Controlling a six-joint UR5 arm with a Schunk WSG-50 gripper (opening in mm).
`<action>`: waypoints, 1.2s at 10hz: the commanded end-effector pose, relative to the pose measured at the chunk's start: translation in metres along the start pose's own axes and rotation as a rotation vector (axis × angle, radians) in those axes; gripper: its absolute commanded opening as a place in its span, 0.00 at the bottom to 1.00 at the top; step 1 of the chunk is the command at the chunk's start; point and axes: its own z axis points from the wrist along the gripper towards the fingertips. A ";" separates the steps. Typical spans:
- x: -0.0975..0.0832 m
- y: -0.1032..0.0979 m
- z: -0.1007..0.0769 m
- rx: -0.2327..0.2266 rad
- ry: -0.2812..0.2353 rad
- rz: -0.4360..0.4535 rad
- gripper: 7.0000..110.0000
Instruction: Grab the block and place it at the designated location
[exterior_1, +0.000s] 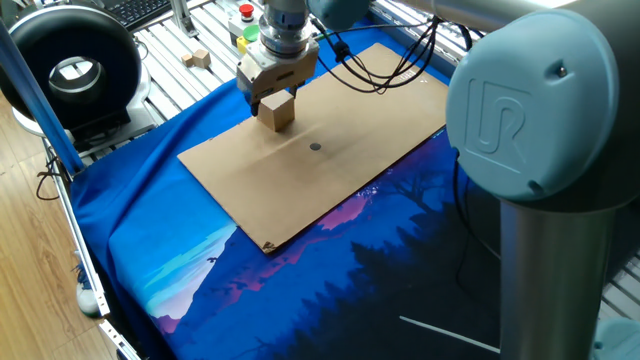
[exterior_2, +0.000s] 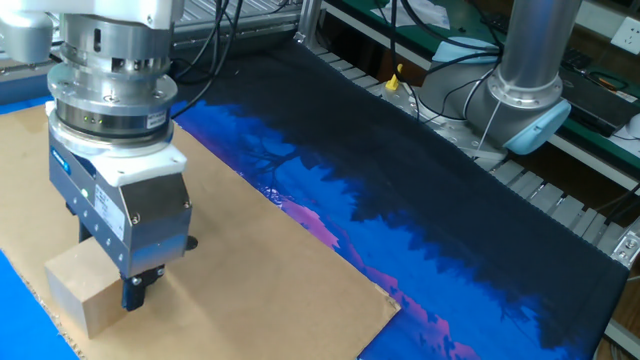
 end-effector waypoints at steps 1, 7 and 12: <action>-0.005 0.003 0.000 -0.018 -0.012 -0.034 0.00; -0.025 0.003 0.002 0.035 0.013 -0.073 0.15; -0.037 0.004 0.007 0.051 0.009 -0.076 0.15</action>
